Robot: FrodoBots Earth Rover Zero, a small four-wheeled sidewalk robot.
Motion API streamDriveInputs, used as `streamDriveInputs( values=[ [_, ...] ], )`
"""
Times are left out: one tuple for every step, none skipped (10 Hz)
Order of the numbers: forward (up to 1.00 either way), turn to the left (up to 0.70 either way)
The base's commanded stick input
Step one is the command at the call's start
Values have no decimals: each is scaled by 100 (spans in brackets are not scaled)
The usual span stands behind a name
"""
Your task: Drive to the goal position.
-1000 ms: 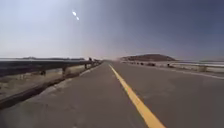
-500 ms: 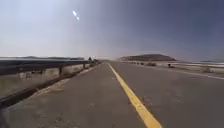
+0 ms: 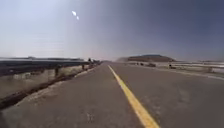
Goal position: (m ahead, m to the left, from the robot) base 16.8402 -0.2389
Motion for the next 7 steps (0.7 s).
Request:
streamDriveInputs(
  values=[
    [50, 0],
    [50, 0],
    [50, 0],
    [50, 0],
    [50, 0],
    [50, 0],
    [50, 0]
  ],
)
